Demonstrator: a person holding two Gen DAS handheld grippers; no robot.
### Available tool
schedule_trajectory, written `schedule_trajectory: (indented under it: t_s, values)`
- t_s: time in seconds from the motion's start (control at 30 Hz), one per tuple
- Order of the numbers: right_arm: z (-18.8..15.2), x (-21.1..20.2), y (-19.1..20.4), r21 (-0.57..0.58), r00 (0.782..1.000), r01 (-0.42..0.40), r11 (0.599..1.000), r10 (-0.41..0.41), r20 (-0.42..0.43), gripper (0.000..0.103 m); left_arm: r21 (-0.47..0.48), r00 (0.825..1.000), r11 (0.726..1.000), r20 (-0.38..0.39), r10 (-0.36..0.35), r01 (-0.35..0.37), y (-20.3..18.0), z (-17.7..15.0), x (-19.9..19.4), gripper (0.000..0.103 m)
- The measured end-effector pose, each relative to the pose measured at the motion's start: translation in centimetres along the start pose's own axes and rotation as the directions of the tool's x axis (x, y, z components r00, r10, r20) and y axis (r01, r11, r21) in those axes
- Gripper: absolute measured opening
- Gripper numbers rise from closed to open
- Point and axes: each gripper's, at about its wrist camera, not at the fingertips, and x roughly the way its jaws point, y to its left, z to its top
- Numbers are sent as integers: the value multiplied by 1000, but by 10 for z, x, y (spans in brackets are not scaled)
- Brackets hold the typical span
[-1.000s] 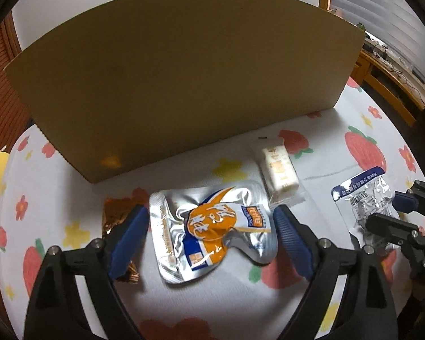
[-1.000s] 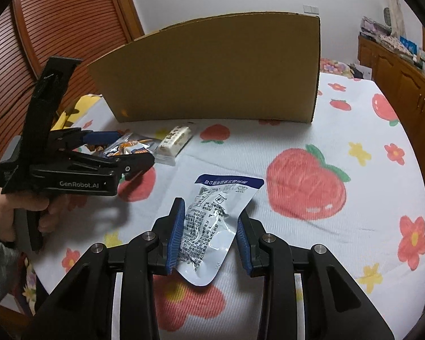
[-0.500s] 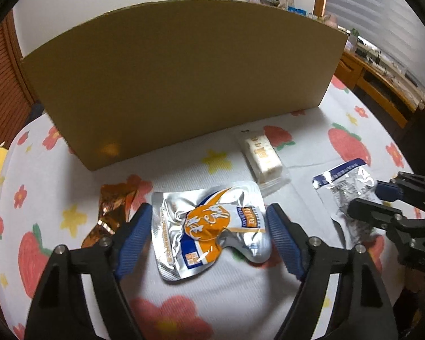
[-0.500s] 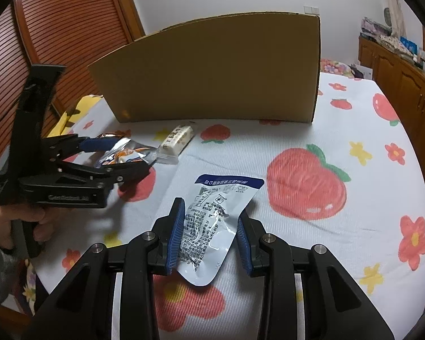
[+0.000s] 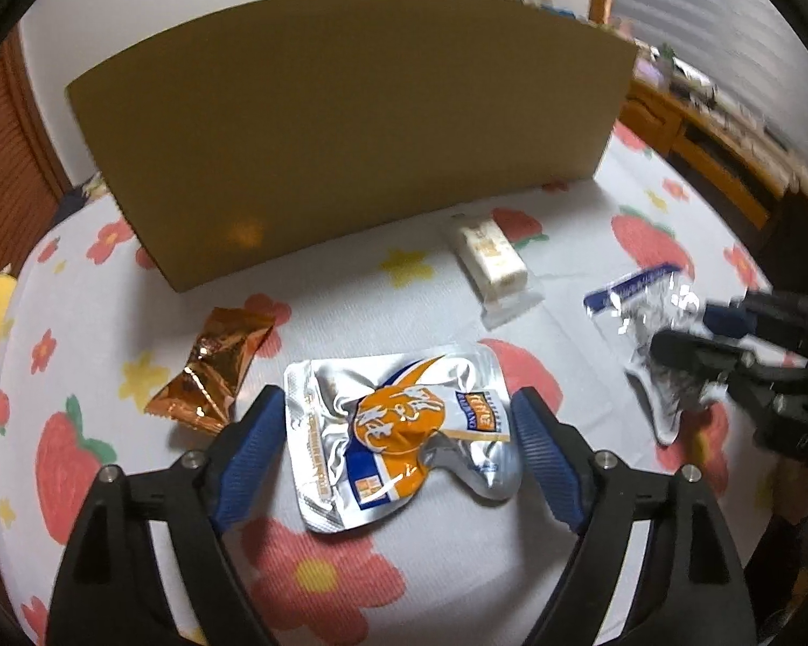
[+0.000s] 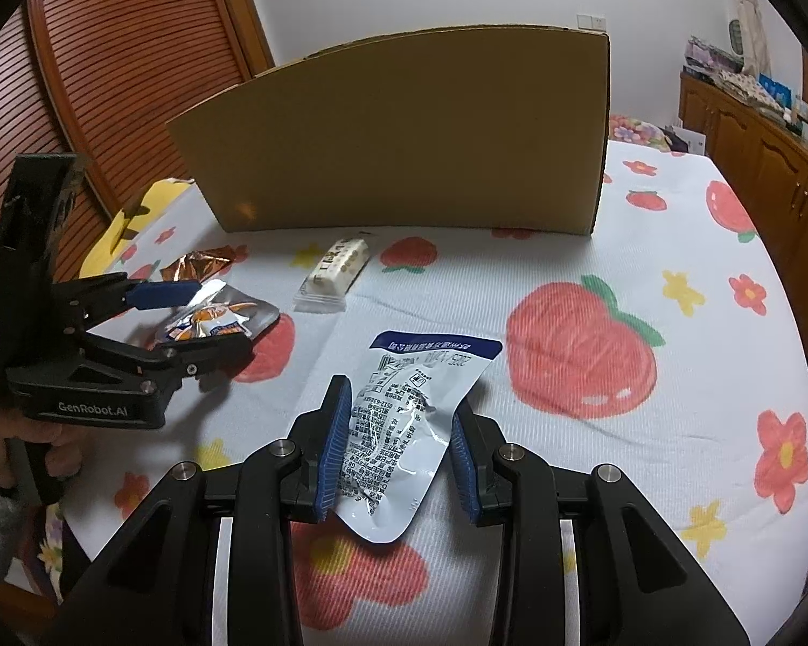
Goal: Organize snacks
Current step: 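Grasp the white-blue sachet with the right tool while the left tool grasps the silver-orange pouch, then carry both packets over the box and open both tools to release them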
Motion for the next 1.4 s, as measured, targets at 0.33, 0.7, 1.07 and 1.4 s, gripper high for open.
schedule_trajectory:
  t_s: [0.33, 0.7, 1.07, 1.4]
  values:
    - [0, 1, -1, 0, 1000, 1, 1000, -1, -3, 35, -9, 1000, 1000, 1, -1, 1, -3, -6, -2, 89]
    - [0, 1, -1, 0, 1000, 2, 1000, -2, -3, 35, -7, 1000, 1000, 12, -3, 3, -6, -9, -6, 80]
    - [0, 0, -1, -2, 1000, 0, 1000, 0, -1, 34, -24, 998, 999, 63, -25, 26, -9, -21, -25, 76]
    - [1, -6, -2, -4, 1000, -7, 1000, 7, 14, 32, -32, 989, 998, 138, -48, 53, -10, -11, -56, 76]
